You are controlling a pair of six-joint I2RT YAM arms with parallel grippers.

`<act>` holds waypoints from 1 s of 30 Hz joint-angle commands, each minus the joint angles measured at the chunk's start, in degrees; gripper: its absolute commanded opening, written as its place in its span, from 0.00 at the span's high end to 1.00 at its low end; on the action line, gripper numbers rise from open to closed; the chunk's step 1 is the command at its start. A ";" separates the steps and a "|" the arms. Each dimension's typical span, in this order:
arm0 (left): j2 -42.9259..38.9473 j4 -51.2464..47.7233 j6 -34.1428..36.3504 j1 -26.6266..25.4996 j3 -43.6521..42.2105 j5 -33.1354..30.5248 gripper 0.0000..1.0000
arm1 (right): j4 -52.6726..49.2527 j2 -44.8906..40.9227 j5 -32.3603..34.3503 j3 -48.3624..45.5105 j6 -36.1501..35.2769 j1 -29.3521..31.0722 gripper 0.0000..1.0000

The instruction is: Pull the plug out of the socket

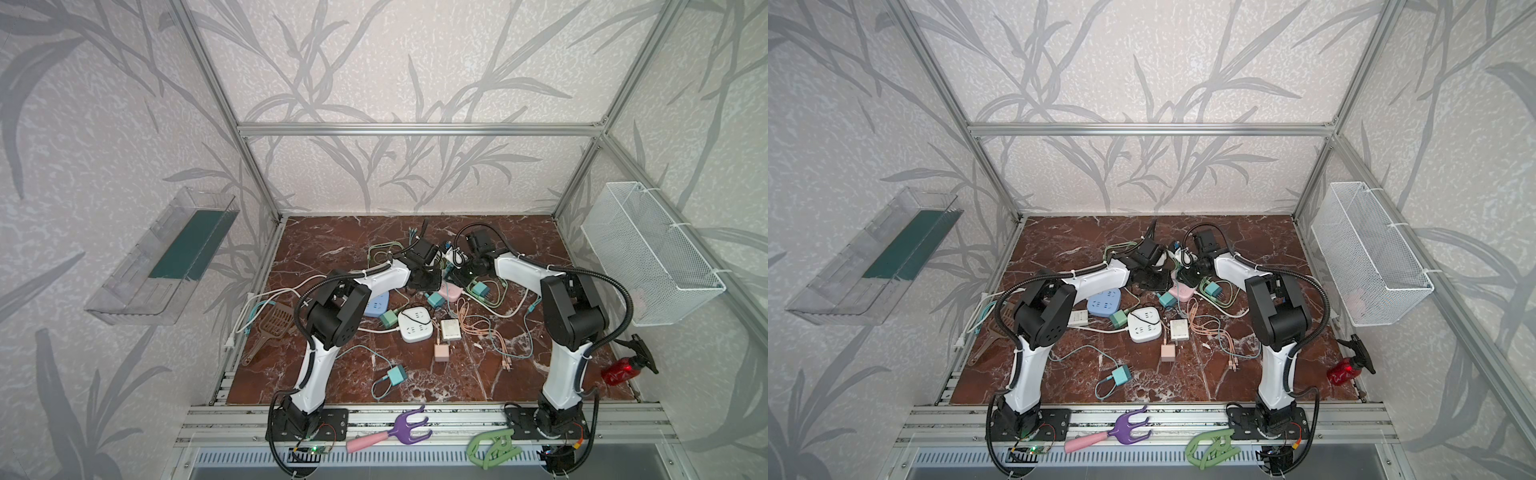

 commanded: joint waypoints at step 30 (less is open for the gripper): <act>6.17 -14.53 0.49 0.18 5.33 -1.41 0.65 | 3.02 -6.30 3.42 -3.43 5.13 2.81 0.75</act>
